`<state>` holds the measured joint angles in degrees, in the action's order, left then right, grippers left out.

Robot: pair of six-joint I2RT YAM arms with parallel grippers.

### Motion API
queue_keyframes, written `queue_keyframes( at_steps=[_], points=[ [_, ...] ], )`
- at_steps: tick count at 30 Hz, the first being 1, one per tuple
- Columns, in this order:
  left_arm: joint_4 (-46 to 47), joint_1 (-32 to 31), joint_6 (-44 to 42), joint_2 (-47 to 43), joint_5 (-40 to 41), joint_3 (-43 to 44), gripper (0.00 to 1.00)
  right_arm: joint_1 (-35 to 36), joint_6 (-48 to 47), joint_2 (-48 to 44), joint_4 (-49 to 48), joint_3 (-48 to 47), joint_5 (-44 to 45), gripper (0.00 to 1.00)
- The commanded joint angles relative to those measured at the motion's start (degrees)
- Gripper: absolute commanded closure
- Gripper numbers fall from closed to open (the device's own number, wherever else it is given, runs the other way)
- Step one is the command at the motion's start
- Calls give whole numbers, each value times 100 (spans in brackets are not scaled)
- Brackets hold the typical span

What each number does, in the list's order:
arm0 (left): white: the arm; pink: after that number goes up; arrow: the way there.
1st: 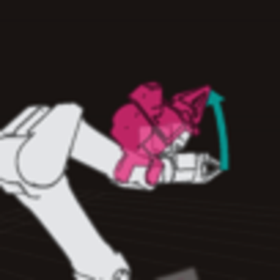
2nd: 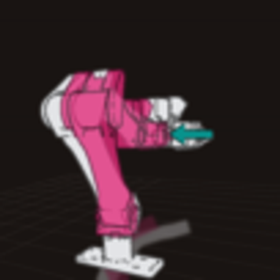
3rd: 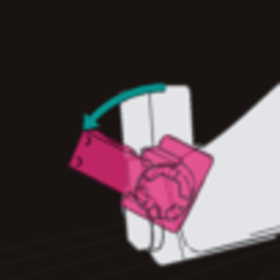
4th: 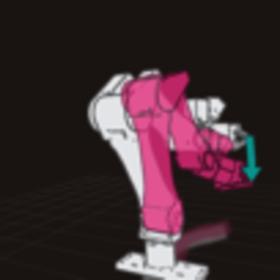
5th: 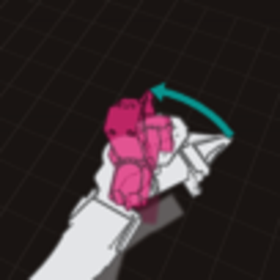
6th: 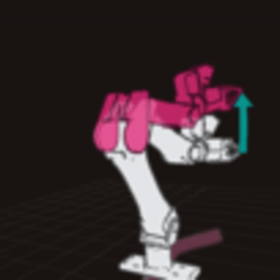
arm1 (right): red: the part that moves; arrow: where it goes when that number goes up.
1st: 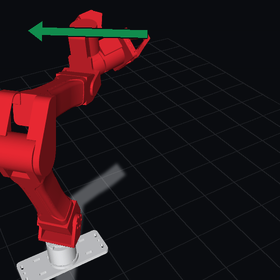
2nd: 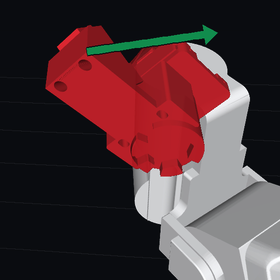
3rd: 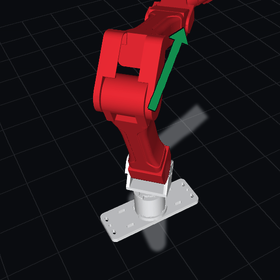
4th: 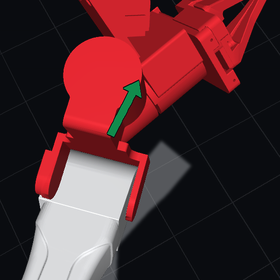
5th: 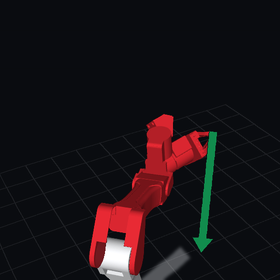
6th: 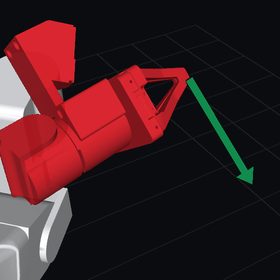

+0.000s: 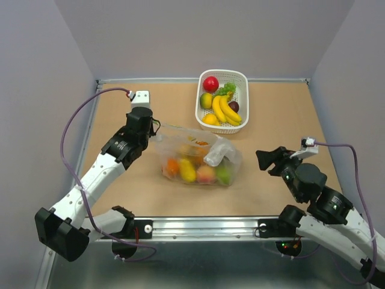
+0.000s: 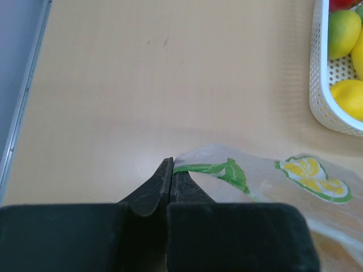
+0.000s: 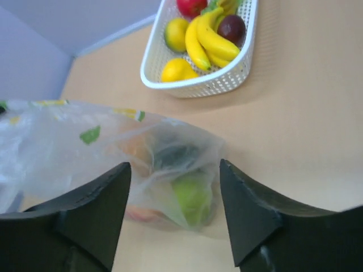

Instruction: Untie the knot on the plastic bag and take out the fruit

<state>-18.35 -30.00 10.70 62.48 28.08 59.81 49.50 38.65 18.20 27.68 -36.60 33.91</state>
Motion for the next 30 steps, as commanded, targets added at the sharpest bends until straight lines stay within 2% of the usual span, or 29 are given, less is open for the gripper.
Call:
queue_keyframes(
  at_steps=[1, 3, 11, 14, 17, 21, 23, 26, 30],
  points=[
    [560, 3, -279, -350, -38, -119, 100, -10, -1077, 876, 229, -917, -278, 27],
    [613, 29, -270, -438, -293, -101, 100, -10, -1622, 1483, 255, -1600, -865, 24],
    [657, 179, -165, -570, -847, -128, 100, -1, -3064, 3768, 589, -4043, -3090, 27],
    [657, 205, -147, -570, -909, -145, 100, -10, -3530, 4428, 616, -4951, -3338, 34],
    [657, 231, -112, -579, -988, -171, 100, -10, -3804, 5095, 686, -5636, -4073, 44],
    [657, 258, -103, -570, -997, -180, 100, 112, -3978, 5817, 721, -5911, -4638, 46],
    [666, 275, -103, -579, -1006, -189, 100, 227, -4041, 6080, 721, -5841, -4622, 46],
    [684, 302, -85, -588, -1050, -224, 100, 368, -4190, 6283, 721, -5526, -4438, 43],
    [692, 310, -77, -570, -1111, -233, 100, 368, -4304, 6652, 712, -5034, -3622, 38]
  ],
)
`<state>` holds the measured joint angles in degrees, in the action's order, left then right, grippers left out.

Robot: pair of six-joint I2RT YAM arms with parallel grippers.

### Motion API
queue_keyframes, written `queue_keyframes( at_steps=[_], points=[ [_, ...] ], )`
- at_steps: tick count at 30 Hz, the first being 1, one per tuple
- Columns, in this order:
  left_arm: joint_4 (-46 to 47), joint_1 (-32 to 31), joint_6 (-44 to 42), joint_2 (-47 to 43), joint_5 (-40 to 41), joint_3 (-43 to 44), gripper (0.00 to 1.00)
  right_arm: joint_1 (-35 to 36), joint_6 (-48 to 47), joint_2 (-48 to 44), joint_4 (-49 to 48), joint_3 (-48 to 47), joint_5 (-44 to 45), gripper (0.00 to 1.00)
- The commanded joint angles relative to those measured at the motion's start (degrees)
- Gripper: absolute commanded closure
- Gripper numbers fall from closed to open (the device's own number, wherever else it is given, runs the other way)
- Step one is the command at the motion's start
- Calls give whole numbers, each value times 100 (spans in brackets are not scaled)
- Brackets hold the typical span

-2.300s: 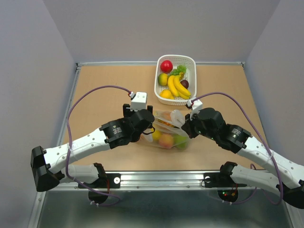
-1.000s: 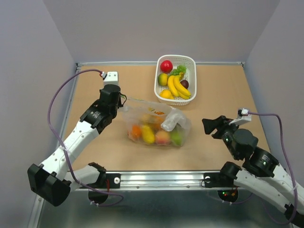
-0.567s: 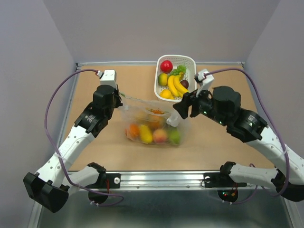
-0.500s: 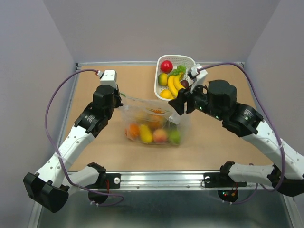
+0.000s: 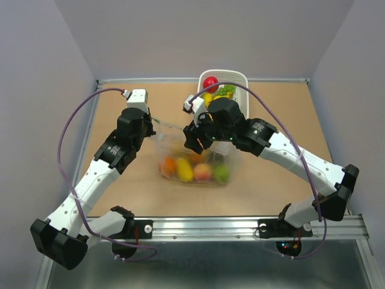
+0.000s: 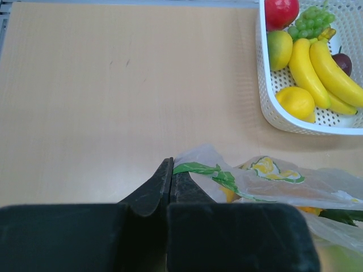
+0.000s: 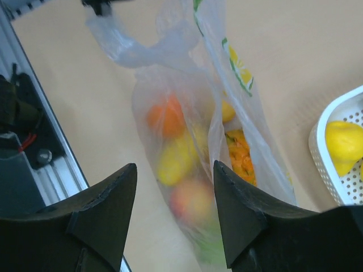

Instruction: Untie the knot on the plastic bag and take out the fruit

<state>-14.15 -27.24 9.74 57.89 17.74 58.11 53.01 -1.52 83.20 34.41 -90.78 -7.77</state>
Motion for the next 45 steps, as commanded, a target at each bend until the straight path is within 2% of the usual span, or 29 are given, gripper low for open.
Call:
queue_keyframes(
  at_steps=[1, 6, 9, 11, 12, 13, 14, 15, 16, 18, 22, 27, 29, 30, 32, 33, 36, 37, 40, 42, 43, 45],
  points=[
    [273, 35, 19, -111, -77, -63, 100, 16, -305, 214, 39, 386, 627, 37],
    [290, 53, 19, -129, -121, -89, 100, 25, -393, 477, -258, 1053, 1145, 34],
    [308, 61, 19, -129, -148, -115, 100, 60, -393, 513, -444, 1545, 1173, 37],
    [360, 79, 37, -111, -130, -133, 100, 173, -393, 487, -532, 1756, 980, 50],
    [378, 88, 46, -76, -78, -159, 100, 409, -393, 452, -550, 1966, 849, 65],
    [387, 105, 63, -50, -16, -177, 100, 542, -410, 408, -593, 2072, 778, 72],
    [422, 105, 89, 29, 167, -212, 100, 822, -437, 321, -646, 2352, 264, 81],
    [431, 114, 107, 73, 290, -229, 100, 938, -402, 268, -707, 2355, 259, 81],
    [466, 123, 177, 134, 405, -247, 100, 1061, -350, 224, -891, 2624, -98, 87],
    [484, 167, 239, 363, 598, -282, 100, 1421, -192, 153, -1059, 2925, -373, 91],
    [510, 281, 458, 828, 547, -256, 100, 1870, 142, 83, -1602, 3749, -471, 94],
    [598, 448, 652, 1198, 152, -265, 100, 2213, 591, 3, -2123, 4218, -533, 93],
    [641, 466, 714, 1216, -119, -273, 100, 2335, 670, -14, -2132, 4157, -296, 86],
    [668, 466, 714, 1181, -208, -291, 99, 2354, 705, -66, -2123, 4113, -130, 72],
    [738, 466, 723, 1033, -462, -352, 93, 2380, 714, -337, -2123, 3990, 20, 52],
    [738, 457, 714, 953, -525, -361, 82, 2380, 732, -452, -2106, 3859, 195, 37],
    [581, 457, 722, 585, -648, -353, 62, 2372, 811, -953, -2053, 3621, 574, 28],
    [485, 457, 740, 461, -666, -344, 48, 2371, 837, -1050, -1931, 3420, 740, 23],
    [326, 457, 793, -136, -596, -370, 29, 2371, 881, -1271, -1667, 3103, 1074, 17],
    [37, 457, 880, -530, -439, -301, 24, 2371, 873, -1341, -1535, 2821, 1224, 16],
    [-69, 457, 898, -655, -394, -265, 18, 2371, 881, -1420, -1482, 2742, 1443, 16],
    [-421, 457, 968, -875, -350, -125, 16, 2372, 855, -1464, -1376, 2549, 1655, 16]
  ],
)
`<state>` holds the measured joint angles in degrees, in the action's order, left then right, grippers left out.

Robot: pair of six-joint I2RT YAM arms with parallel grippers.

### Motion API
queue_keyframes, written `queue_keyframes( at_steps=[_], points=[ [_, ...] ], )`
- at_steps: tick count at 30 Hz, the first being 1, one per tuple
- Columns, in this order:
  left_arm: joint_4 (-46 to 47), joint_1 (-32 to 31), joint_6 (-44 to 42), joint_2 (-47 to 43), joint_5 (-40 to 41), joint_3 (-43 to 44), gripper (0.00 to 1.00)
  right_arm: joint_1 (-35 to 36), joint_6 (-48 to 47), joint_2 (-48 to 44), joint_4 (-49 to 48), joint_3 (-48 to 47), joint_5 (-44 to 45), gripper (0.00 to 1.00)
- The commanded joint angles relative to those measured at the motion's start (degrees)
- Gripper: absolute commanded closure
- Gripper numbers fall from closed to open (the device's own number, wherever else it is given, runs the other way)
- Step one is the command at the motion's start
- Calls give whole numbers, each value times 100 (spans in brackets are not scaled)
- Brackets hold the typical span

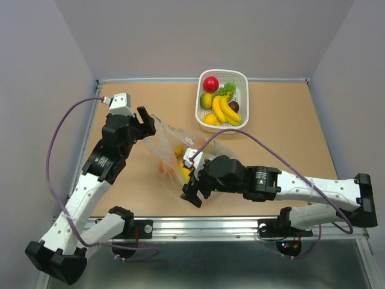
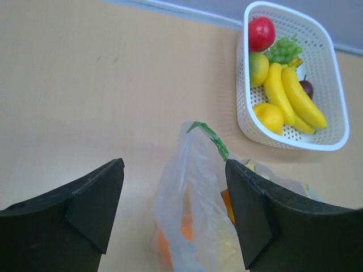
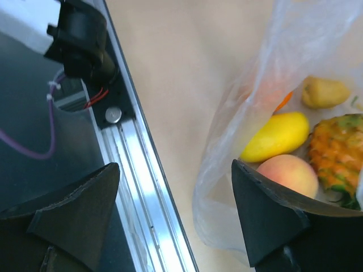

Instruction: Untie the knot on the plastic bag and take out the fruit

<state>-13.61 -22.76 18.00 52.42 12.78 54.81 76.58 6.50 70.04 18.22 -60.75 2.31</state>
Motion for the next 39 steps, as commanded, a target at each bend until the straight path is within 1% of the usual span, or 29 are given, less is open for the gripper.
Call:
queue_keyframes(
  at_steps=[1, 5, 6, 7, 9, 10, 12, 13, 14, 16, 17, 18, 20, 21, 22, 23, 24, 25, 28, 32, 35, 39],
  points=[
    [-616, 0, 229, -503, 146, 249, 15, 15, 35, -183, 296, -499, 935, 16],
    [-1196, -9, 406, -908, -29, 373, 14, 24, -17, -193, 393, -727, 1807, 16],
    [-1258, -26, 441, -909, -29, 373, 14, 15, -35, -184, 402, -728, 1965, 16],
    [-1293, -79, 528, -1022, -134, 329, 14, 15, -96, -158, 411, -762, 2297, 16],
    [-1302, -149, 625, -1102, -379, 189, 14, 15, -193, -35, 411, -780, 2633, 16],
    [-1311, -193, 687, -1103, -442, 136, 14, 15, -289, 44, 419, -789, 3009, 16],
    [-1241, -474, 898, -1059, -417, -48, 14, 15, -421, 298, 428, -772, 3571, 15],
    [-1206, -631, 977, -1050, -338, -119, 14, 15, -457, 387, 428, -772, 3575, 15],
    [-1119, -963, 1178, -1041, -233, -180, 15, 15, -466, 466, 428, -754, 3854, 14],
    [-1074, -1439, 1381, -971, 250, -251, 15, -28, -457, 668, 420, -745, 4076, 13],
    [-1091, -1650, 1451, -919, 461, -251, 15, -72, -422, 712, 428, -710, 4111, 13],
    [-1118, -2044, 1626, -788, 846, -216, 15, -229, -352, 730, 428, -693, 4111, 13],
    [-1223, -2371, 1750, -629, 1156, -181, 15, -423, -281, 783, 428, -631, 3998, 13],
    [-1267, -2651, 1916, -454, 1470, -129, 15, -642, -229, 792, 428, -570, 3919, 13],
    [-1311, -2820, 1970, -374, 1639, -102, 15, -748, -211, 818, 428, -535, 3718, 14],
    [-1416, -3082, 2153, -191, 2006, -32, 15, -915, -176, 827, 428, -473, 3594, 14],
    [-1504, -3085, 2155, -189, 2010, -31, 15, -995, -176, 836, 420, -447, 3462, 14],
    [-1626, -3337, 2338, -15, 2340, 38, 15, -1056, -132, 853, 419, -429, 3226, 14],
    [-1803, -3559, 2603, 363, 2860, 57, 15, -1241, -71, 871, 419, -341, 3013, 15],
    [-1839, -3586, 2989, 812, 3003, -198, 15, -1443, 53, 810, 402, -209, 2723, 19],
    [-1830, -3586, 3244, 1024, 3081, -452, 19, -1514, 141, 766, 375, -86, 2644, 21],
    [-1760, -3577, 3412, 1077, 3222, -734, 25, -1680, 246, 739, 341, 98, 2521, 27]
  ],
)
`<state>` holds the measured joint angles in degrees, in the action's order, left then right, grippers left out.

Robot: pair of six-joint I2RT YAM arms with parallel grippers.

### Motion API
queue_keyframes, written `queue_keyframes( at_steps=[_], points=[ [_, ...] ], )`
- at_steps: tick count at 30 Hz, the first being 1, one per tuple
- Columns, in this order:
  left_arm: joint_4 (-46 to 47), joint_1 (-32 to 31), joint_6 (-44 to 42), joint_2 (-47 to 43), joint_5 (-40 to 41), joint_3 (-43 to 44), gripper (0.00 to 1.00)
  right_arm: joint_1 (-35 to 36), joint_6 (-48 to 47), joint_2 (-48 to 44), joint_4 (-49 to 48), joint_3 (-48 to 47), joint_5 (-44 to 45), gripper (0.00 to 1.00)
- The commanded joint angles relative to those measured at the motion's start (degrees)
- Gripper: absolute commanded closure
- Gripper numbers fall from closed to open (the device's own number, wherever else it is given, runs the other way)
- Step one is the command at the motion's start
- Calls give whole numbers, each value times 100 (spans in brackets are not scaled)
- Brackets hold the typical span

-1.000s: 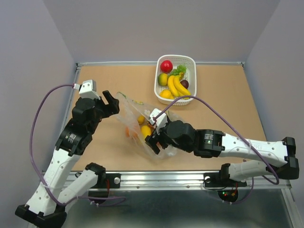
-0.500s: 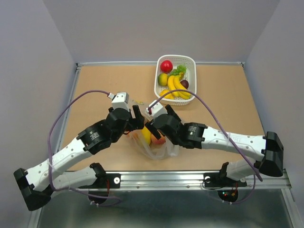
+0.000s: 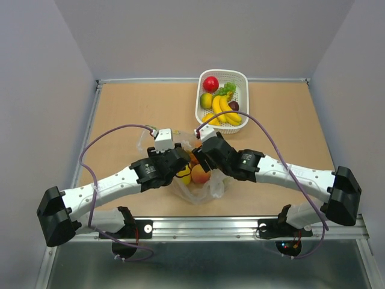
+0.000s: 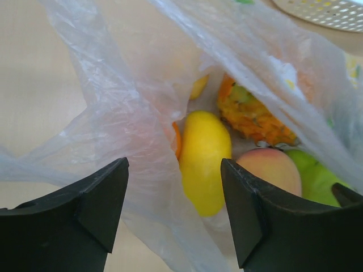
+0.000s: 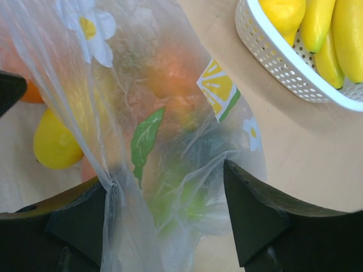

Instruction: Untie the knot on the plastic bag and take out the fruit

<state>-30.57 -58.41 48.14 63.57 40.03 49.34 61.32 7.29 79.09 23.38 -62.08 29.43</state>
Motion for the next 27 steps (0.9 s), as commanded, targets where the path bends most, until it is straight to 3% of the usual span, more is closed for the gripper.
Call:
queue_keyframes(
  at_steps=[1, 3, 7, 9, 10, 12, 13, 14, 21, 24, 25, 27],
  points=[
    [-46, -12, 433, -38, 558, -310, 26, -208, 211, -166, -219, 293, -253, 29],
    [7, -4, 468, -38, 611, -425, 29, -409, 246, -148, -289, 512, -227, 33],
    [226, -3, 486, 67, 488, -750, 42, -937, 544, -174, -430, 873, -350, 59],
    [314, 5, 486, 173, 401, -864, 59, -1296, 668, -209, -501, 996, -333, 67],
    [323, 14, 503, 199, 374, -900, 72, -1411, 816, -227, -535, 1110, -333, 72],
    [288, 23, 529, 235, 356, -952, 85, -1814, 940, -254, -553, 1181, -394, 74],
    [262, 23, 530, 217, 330, -996, 96, -1964, 1072, -262, -553, 1242, -420, 75],
    [157, 23, 591, 191, 321, -1023, 100, -2105, 1142, -271, -562, 1260, -534, 75],
    [-247, 75, 749, -774, 295, -1260, 100, -3371, 1679, -491, -562, 1497, -930, 74],
    [-240, 119, 715, -1126, 216, -1339, 100, -3407, 1592, -649, -553, 1515, -1088, 63],
    [-204, 128, 627, -1171, 163, -1331, 100, -3407, 1443, -693, -553, 1498, -1184, 53],
    [-38, 128, 530, -1224, -64, -1235, 100, -3407, 1232, -912, -536, 1419, -1667, 43]
  ],
)
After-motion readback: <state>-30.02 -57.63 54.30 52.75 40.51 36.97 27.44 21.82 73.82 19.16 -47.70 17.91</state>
